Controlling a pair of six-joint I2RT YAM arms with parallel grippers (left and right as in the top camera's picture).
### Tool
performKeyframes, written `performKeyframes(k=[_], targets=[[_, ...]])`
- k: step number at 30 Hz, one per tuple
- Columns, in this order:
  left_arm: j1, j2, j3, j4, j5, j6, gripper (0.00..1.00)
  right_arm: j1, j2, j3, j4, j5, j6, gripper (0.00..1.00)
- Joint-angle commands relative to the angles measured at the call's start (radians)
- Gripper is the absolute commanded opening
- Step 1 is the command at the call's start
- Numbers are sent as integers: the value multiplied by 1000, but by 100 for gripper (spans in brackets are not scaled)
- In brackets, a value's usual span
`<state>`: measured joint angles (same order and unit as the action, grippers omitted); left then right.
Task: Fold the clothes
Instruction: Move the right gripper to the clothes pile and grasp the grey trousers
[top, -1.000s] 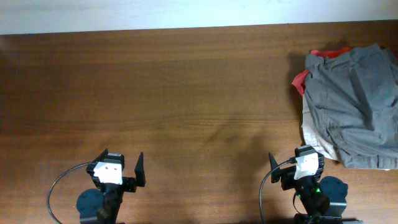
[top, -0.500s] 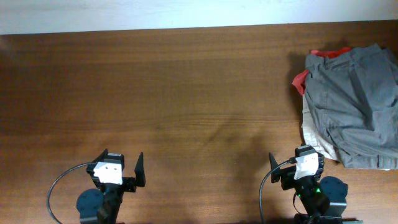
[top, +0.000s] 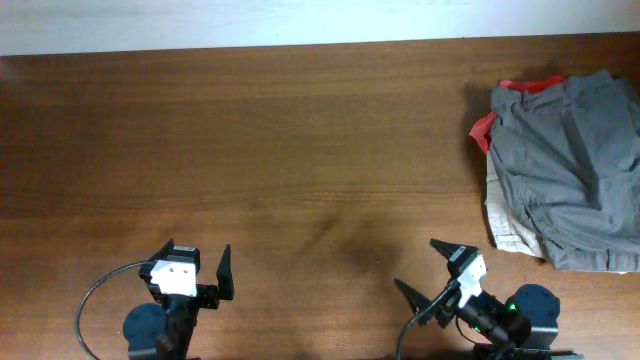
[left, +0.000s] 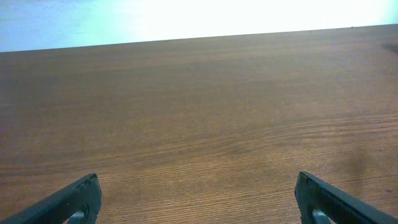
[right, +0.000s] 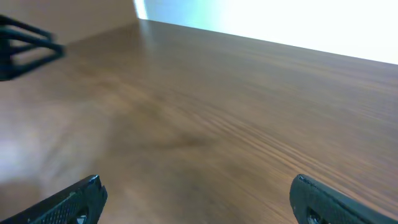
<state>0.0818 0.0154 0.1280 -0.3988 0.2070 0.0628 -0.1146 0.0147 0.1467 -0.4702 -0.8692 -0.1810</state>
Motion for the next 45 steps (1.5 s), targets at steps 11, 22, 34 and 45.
performKeyframes(k=[11,22,34,45], targets=[[6,-7,-10,5,14,-6,99,-3,105,277,-31,208,404,99],[6,-7,-10,130,249,-26,99,-3,754,720,-336,239,320,99],[6,169,196,47,176,-60,99,-89,1154,989,-550,623,578,99],[5,759,764,-191,145,-60,99,-540,1220,1082,-673,727,682,99]])
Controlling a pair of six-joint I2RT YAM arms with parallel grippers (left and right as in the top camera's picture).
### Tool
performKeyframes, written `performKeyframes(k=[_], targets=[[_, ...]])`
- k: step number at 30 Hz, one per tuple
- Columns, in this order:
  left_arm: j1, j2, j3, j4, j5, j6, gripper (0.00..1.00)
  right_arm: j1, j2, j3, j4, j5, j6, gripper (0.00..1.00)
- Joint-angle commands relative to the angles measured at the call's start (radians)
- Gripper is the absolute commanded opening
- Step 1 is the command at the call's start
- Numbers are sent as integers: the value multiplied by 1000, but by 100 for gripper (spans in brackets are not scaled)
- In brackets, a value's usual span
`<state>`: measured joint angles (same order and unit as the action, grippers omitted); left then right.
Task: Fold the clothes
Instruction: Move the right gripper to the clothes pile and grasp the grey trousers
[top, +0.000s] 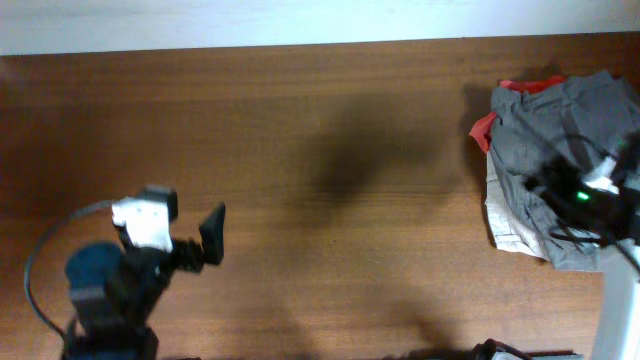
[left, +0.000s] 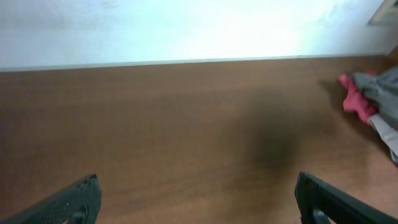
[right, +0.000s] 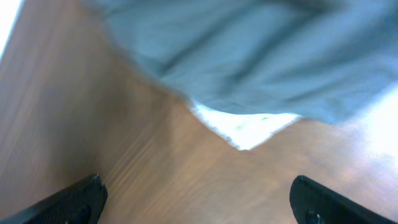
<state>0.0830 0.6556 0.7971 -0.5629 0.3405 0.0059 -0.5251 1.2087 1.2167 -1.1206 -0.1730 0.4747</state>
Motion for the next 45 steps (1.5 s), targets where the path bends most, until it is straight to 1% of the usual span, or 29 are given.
performKeyframes(k=[1,3,6,11,14,19,21,23,25,27,28,29,31,32,34,37,39,45], targets=[[4,152,117,-25,33,-3,99,-183,37,12,-27,6,8,99],[4,212,147,-14,96,-3,99,-283,65,12,-29,-58,-27,99],[4,279,153,25,143,-16,99,-412,129,12,-34,-119,-29,99],[4,354,153,54,242,-18,99,-531,262,12,-27,-132,-20,99],[4,377,153,50,260,-18,99,-562,341,12,3,-139,-21,100],[4,391,153,50,274,-18,99,-565,451,12,95,-187,-25,96],[4,391,153,50,274,-18,99,-558,473,12,124,-183,-32,96],[4,391,153,50,274,-18,99,-552,484,12,155,-182,-52,93],[4,391,153,50,274,-18,99,-547,485,12,181,-159,-52,92],[4,391,153,50,274,-18,99,-544,485,12,202,-151,-63,84],[4,391,153,50,274,-18,99,-542,485,12,211,-152,-79,73],[4,391,153,50,274,-18,99,-537,485,12,219,-152,-87,66],[4,391,153,50,274,-18,99,-525,484,12,228,-160,-94,42],[4,391,153,50,274,-18,99,-517,484,12,230,-171,-97,37],[4,391,153,50,274,-18,99,-502,480,12,237,-237,-127,22],[4,391,153,50,274,-18,99,-478,445,12,240,-313,-146,10],[4,391,153,50,274,-18,99,-454,389,13,239,-336,-146,4],[4,391,153,50,274,-18,99,-363,140,31,232,-461,-136,4]])
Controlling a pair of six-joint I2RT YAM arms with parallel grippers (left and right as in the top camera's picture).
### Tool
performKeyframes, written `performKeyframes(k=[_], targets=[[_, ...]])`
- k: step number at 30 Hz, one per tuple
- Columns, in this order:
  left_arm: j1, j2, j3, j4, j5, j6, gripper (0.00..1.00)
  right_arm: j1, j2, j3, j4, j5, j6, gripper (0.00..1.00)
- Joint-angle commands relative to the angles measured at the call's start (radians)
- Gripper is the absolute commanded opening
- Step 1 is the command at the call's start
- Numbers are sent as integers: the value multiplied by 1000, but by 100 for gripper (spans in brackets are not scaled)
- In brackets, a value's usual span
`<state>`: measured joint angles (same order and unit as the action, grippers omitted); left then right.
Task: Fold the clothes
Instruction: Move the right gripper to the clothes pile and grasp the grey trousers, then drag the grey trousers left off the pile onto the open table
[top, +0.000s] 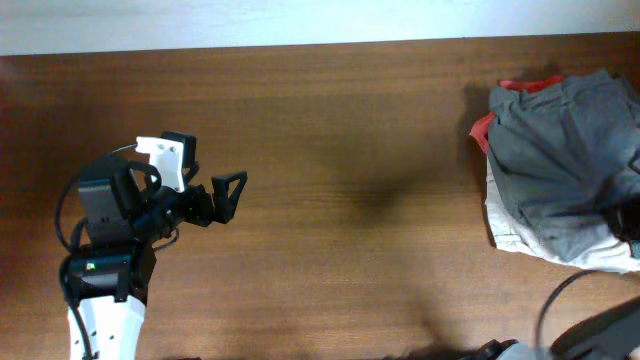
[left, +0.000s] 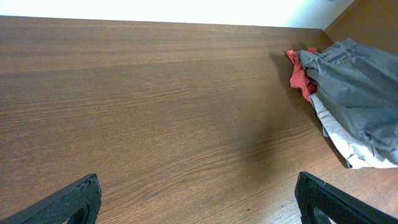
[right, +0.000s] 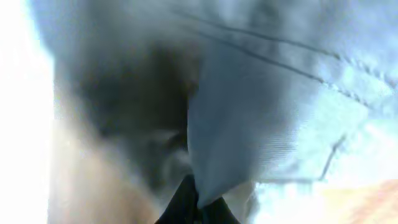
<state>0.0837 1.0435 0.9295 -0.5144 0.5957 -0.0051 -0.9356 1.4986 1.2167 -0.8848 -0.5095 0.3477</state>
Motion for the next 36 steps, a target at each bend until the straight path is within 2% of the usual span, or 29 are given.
performKeyframes(k=[1,6,11,16,24,28,32,36], targets=[[3,3,21,2,19,-7,99,71,-199,42,-10,-143,5,4],[3,3,21,2,19,-7,99,248,-402,111,-26,-150,48,4],[3,3,21,7,19,-7,99,483,-491,119,-9,-46,153,4],[3,2,21,5,35,-7,99,701,-479,119,18,21,166,4],[3,-4,21,5,71,-6,99,979,-472,137,159,18,113,4],[3,-5,23,6,71,-5,99,1086,-461,137,234,62,153,4],[3,-5,23,5,71,-5,99,1168,-409,137,247,156,171,4],[3,-6,23,5,71,-2,99,1242,-319,137,246,154,186,4]])
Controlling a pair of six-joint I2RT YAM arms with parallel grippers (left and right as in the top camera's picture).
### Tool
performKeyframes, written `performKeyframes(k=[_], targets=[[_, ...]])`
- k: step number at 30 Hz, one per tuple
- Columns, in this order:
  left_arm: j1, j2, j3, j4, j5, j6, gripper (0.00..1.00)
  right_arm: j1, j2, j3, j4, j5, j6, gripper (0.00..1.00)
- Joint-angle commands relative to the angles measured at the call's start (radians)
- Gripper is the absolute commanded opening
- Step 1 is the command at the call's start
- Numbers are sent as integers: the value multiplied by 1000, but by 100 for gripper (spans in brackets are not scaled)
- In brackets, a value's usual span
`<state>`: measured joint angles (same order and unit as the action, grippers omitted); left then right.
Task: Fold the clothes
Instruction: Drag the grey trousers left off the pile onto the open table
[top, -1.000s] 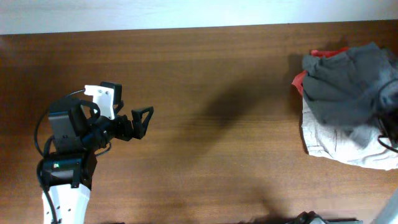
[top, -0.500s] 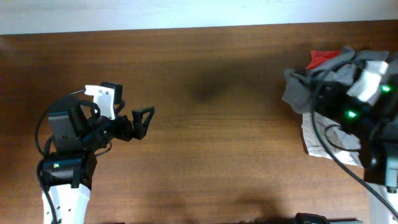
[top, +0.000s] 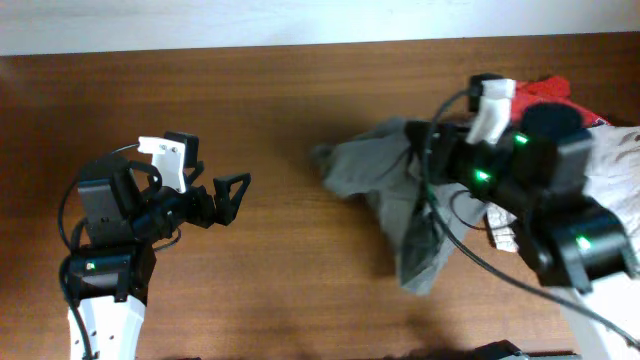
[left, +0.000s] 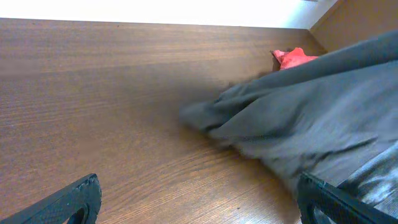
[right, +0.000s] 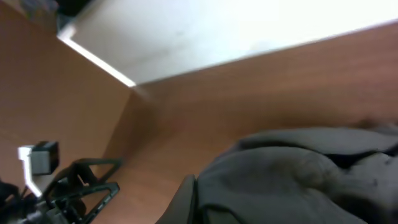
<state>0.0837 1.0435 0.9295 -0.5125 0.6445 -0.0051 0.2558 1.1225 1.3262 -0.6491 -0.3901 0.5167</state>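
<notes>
A grey garment (top: 385, 195) hangs and trails over the middle of the table, one end reaching left and a long fold lying toward the front. My right gripper (top: 437, 150) is shut on its upper edge; the right wrist view shows one dark finger (right: 186, 200) pressed against the grey cloth (right: 298, 180). My left gripper (top: 232, 195) stands open at the left, above bare wood, a short way from the garment's left tip. From the left wrist view the grey garment (left: 298, 118) fills the right half, beyond the open left gripper (left: 199, 211).
A red cloth (top: 545, 92) and a white cloth (top: 622, 150) lie at the far right, partly under the right arm. The red cloth (left: 292, 58) also shows behind the garment. The wooden table (top: 250, 100) ends at a white wall at the back.
My right gripper, then shut on the grey garment in the pile at the right edge, now holds it over the table's middle. The garment is off the pile. The left arm has not moved.
Both grippers stood open at the front edge, the clothes piled at the right. Then my right gripper was open over the pile and the left arm had risen. Then the right was shut on the grey garment, which now hangs mid-table.
</notes>
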Motion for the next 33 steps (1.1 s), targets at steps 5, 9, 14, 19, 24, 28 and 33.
performKeyframes(k=[5,9,14,19,24,28,33], targets=[[3,-6,23,3,22,-2,99,146,163,28,27,37,15,4],[3,-6,23,3,22,6,99,199,216,28,47,40,-6,5],[3,-6,23,3,21,21,99,222,219,28,31,91,-91,38],[3,-6,23,-1,22,21,99,194,164,29,-61,310,-125,49],[3,-6,23,0,21,21,99,135,105,32,-183,407,-158,66],[3,-6,23,0,21,21,99,89,93,32,-315,431,-180,73],[3,-6,23,0,21,21,99,26,111,31,-502,455,-170,74]])
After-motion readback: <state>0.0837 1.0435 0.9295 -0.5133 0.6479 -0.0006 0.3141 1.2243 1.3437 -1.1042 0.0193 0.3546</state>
